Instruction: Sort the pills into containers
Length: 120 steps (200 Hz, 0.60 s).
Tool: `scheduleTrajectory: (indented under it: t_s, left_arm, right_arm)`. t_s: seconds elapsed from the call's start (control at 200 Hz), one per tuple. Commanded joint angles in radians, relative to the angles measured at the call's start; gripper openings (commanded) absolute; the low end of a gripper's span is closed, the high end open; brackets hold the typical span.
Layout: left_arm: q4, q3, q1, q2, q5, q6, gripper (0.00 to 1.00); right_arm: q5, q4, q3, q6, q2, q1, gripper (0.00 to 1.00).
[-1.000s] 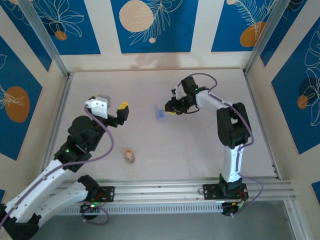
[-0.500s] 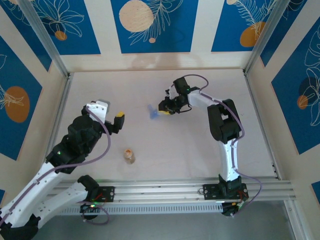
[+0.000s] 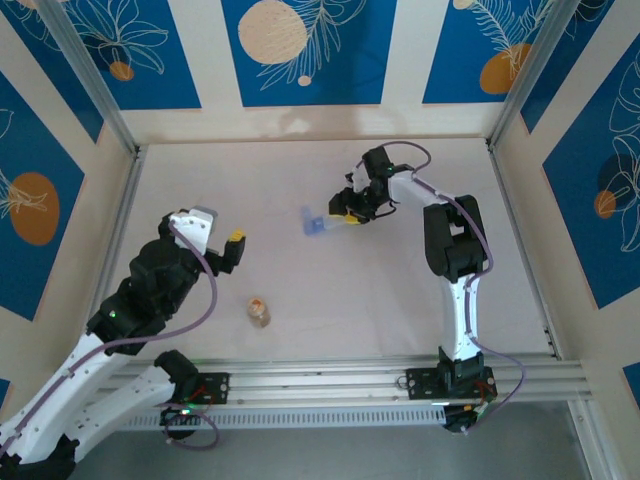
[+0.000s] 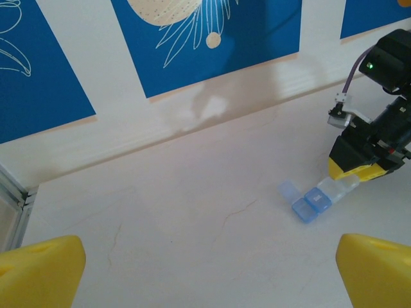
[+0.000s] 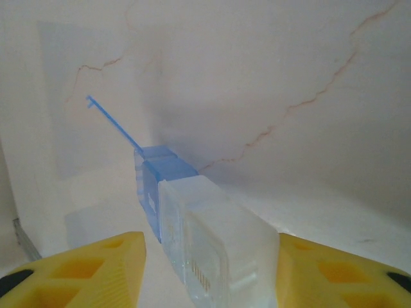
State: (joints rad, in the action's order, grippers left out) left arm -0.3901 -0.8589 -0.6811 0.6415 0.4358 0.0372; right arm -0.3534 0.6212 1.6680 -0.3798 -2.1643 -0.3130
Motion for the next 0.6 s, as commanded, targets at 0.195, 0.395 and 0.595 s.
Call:
scheduleTrajectory:
  t_s: [0.195,0.395,0.595]
  left_arm:
    - [-0.041,-0.023,0.0,0.017,0.02,-0.003,1.0]
    - [-0.135,-0.062,0.001,0.053,0.071,-0.078,1.0]
    - [-0.219,-0.046,0.005,0.057,0.119,-0.182,1.0]
  right_arm:
    - [0.237,0.052,-0.042,0.151,0.132,-0.039,0.56]
    - [0.306,-0.102,-0.275,0.218,0.414,-0.12,0.56]
    - [0.246,-0.21,-0.455,0.33,0.623,-0.206,0.56]
